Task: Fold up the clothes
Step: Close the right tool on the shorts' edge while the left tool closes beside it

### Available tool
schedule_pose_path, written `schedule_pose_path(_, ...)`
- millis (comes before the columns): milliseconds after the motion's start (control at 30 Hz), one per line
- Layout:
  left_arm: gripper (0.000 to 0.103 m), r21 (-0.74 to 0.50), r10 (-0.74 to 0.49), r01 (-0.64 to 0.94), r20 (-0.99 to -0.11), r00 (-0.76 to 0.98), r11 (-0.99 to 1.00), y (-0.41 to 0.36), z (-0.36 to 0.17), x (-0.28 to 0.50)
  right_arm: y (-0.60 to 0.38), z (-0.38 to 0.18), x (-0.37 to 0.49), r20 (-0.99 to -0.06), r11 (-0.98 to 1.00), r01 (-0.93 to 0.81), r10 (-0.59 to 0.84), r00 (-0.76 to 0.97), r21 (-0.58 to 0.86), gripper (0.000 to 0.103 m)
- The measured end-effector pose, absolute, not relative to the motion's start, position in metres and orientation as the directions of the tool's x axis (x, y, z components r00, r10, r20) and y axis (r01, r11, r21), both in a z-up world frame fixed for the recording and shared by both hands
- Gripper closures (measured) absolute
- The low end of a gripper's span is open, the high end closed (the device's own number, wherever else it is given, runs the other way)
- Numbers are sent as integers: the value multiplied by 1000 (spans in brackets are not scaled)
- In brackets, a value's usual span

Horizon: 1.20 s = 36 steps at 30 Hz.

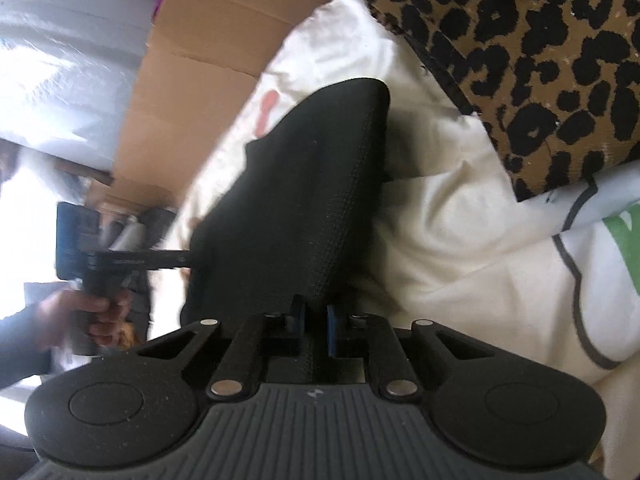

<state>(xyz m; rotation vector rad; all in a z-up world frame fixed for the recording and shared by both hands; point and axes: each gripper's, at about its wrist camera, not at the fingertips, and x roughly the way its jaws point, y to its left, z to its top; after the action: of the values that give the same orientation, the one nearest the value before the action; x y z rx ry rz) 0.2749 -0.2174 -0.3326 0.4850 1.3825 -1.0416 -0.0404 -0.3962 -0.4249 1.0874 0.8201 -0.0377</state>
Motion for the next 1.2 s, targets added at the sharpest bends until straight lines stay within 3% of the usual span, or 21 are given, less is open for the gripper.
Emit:
schedule_pose_path(67,55,-289,-309,816,-940,-144,500,-218,-334,276,-398,-430,-39,-620,488,428,354,700,761,90)
schedule_pose_path(133,45,-303,-306,804,-939,-159,511,-218,-337,279,-399,-435,-38,-634,482,447,354,688,753,85)
schedule_pose_path(200,42,-324,-310,790,-934,-179,521,-219,-341,283,-401,-440,-36,-632,471,454,351,690,757,77)
schedule_pose_path(333,36,-365,-334,773,-919,-209,519,-218,-348,286,-407,-448,-31,-600,410,458,353,718,789,75)
schedule_pose_path(400,37,-386,-349,758,-910,-222,526,-214,-351,288,-406,-451,-26,-600,405,460,361,714,791,76)
schedule_pose_path(533,48,-415,-369,737,-898,-238,534,-207,-351,289,-405,-450,-21,-595,411,449,364,717,793,93)
schedule_pose_path(600,51,-422,-372,732,-896,-244,535,-207,-351,288,-405,-447,-22,-590,414,443,361,722,795,95)
schedule_pose_path(1067,57,-487,-374,718,-867,-329,496,-218,-349,270,-431,-424,-38,-592,409,466,273,758,785,97)
schedule_pose_path(1200,48,-483,-370,725,-869,-328,491,-222,-351,270,-434,-430,-42,-595,401,472,276,755,785,96)
